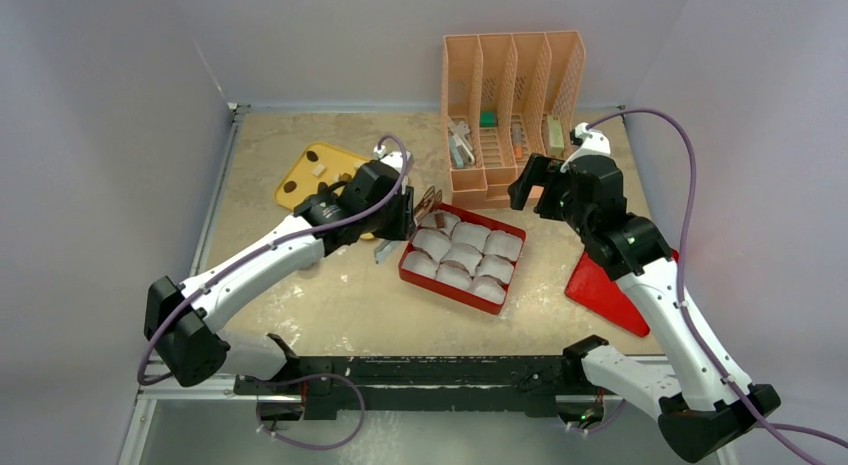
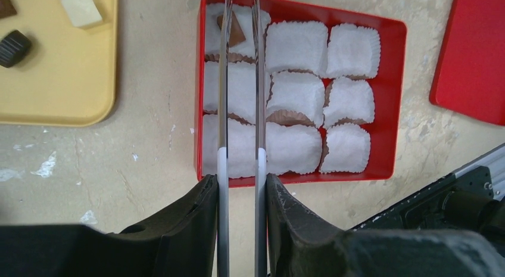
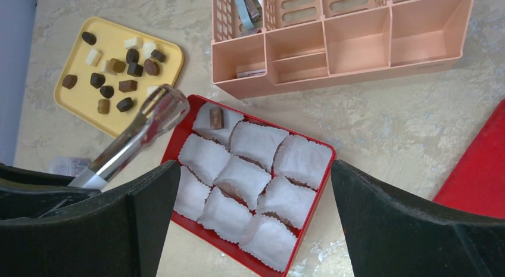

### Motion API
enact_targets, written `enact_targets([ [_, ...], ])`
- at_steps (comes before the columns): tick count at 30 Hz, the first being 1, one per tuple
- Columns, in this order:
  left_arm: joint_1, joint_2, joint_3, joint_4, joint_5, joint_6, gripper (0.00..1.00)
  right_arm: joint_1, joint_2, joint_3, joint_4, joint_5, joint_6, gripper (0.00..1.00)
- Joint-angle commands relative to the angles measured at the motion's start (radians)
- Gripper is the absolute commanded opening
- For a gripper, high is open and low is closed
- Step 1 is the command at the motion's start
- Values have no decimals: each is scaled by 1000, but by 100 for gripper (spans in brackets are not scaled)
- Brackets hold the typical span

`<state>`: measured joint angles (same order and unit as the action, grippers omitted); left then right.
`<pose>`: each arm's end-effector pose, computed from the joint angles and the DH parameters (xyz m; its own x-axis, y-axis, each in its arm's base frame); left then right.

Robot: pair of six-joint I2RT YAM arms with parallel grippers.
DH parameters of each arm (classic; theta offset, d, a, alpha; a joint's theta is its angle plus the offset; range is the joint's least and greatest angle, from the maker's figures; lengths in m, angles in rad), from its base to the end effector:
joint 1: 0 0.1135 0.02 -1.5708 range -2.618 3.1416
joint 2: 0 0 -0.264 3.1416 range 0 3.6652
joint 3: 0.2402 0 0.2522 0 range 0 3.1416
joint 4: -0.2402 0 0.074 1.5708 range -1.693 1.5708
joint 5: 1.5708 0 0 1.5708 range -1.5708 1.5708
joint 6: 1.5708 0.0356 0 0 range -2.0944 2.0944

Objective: Pack the chocolate

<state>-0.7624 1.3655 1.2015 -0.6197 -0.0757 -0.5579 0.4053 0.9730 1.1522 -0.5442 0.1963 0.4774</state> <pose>0.2153 -0.2019 0.3139 -0.7772 0.0123 -0.6292 0.2811 0.9013 -0.3297 0.1898 0.0739 0.3955 -0.3921 0.3221 -0.8617 -0.0440 0.9290 0.3674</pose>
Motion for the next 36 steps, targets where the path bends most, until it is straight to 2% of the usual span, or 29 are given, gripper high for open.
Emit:
enact_targets([
  [1, -4, -63, 72, -12, -85, -14, 31, -2, -6, 2, 6, 17, -9, 99],
  [7, -2, -87, 76, -105, -248, -6, 31, -3, 6, 9, 11, 11, -8, 99],
  [11, 19, -86, 78, -153, -297, -2, 31, -3, 10, 11, 12, 9, -8, 99],
  [14, 71, -90, 64, -174, -284, 3, 32, -3, 13, 15, 12, 9, -10, 99],
  [19, 193, -97, 10, -168, -171, 38, 32, -3, 13, 15, 13, 10, -14, 99],
  [30, 218, -14, -67, -129, -197, 64, 35, -3, 9, 15, 5, 21, -20, 99],
  [36, 220, 1, -87, -123, -257, 67, 37, -3, 1, 9, 2, 31, -23, 99],
])
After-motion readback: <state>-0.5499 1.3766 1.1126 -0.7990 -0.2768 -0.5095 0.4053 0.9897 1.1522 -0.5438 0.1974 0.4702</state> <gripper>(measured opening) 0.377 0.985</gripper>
